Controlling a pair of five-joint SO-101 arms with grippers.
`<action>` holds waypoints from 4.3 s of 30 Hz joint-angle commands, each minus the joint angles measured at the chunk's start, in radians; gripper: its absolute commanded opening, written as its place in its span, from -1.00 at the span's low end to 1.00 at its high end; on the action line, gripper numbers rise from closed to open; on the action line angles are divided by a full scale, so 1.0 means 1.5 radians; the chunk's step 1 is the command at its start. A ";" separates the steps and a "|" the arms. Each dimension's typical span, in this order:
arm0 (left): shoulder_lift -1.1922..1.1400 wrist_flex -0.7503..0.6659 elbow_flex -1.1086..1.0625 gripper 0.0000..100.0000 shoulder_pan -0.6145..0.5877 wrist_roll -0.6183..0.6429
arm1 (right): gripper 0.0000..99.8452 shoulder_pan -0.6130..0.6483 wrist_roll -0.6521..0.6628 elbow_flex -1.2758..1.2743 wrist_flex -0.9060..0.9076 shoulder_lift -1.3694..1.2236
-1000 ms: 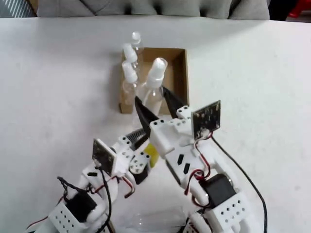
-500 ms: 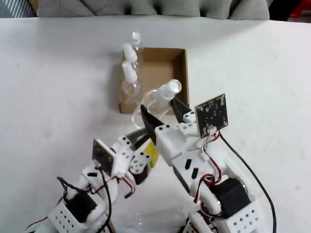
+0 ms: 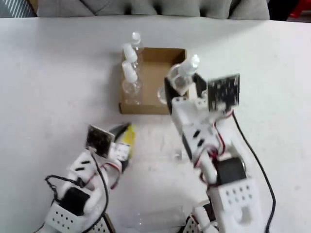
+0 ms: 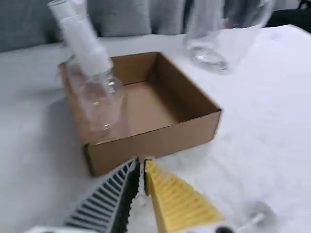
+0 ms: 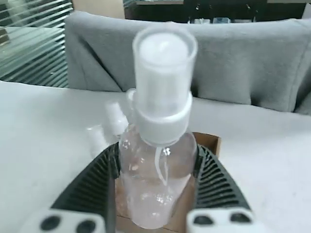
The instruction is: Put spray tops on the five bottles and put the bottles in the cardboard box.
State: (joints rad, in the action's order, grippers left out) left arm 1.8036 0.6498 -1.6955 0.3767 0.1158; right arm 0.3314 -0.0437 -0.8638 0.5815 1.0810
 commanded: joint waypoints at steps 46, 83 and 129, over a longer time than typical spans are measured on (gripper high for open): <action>-0.004 0.158 0.001 -0.95 -0.284 -0.124 | -0.97 -0.102 0.015 0.496 -0.436 -0.969; -0.004 0.154 0.001 -0.95 -0.282 -0.126 | -0.96 -0.096 0.104 0.566 -0.388 -1.090; -0.004 0.152 0.001 -0.95 -0.282 -0.127 | -0.39 -0.083 0.105 0.563 -0.345 -1.090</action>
State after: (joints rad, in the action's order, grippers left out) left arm 1.8036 0.8846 -1.6955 -0.0422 -0.0652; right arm 0.2010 0.1082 -0.0399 0.0598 -0.5823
